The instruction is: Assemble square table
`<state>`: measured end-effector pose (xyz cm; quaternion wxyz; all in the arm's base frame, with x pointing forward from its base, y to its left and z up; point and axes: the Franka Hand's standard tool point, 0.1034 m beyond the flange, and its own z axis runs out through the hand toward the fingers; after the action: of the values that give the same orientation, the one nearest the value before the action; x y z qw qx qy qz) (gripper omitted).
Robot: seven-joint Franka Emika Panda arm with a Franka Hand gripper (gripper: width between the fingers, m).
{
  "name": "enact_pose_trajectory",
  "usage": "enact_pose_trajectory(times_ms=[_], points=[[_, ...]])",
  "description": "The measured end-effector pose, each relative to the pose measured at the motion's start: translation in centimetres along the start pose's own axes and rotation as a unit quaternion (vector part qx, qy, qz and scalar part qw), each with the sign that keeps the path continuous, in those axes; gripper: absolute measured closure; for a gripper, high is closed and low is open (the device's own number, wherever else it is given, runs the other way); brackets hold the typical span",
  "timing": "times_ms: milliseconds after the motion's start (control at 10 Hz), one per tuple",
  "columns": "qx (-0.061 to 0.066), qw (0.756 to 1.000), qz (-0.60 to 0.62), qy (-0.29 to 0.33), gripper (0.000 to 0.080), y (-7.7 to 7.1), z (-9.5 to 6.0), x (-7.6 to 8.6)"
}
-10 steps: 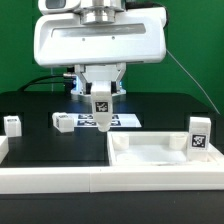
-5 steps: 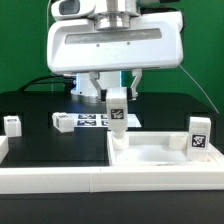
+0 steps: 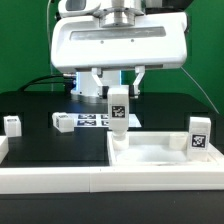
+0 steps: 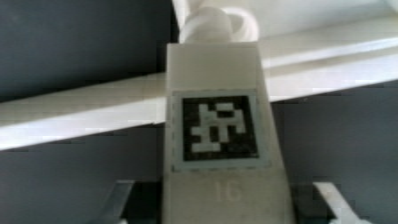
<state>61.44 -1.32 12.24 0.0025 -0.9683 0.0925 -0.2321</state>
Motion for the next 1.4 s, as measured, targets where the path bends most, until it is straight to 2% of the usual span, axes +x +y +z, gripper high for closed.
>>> enact_pose_trajectory(times_ms=[200, 400, 600, 700, 800, 1400], points=[[0.002, 1.000, -0.001, -0.004, 0.0506, -0.4, 0.4, 0.2], [-0.001, 1.000, -0.004, 0.012, 0.0506, -0.5, 0.9, 0.3], [0.001, 1.000, -0.012, 0.012, 0.0506, -1.4, 1.0, 0.0], [-0.012, 0.997, -0.018, 0.074, 0.0506, -0.7, 0.6, 0.7], [-0.016, 0.997, -0.020, 0.076, 0.0506, -0.5, 1.1, 0.1], [-0.013, 0.997, -0.024, 0.075, 0.0506, -1.2, 1.4, 0.0]])
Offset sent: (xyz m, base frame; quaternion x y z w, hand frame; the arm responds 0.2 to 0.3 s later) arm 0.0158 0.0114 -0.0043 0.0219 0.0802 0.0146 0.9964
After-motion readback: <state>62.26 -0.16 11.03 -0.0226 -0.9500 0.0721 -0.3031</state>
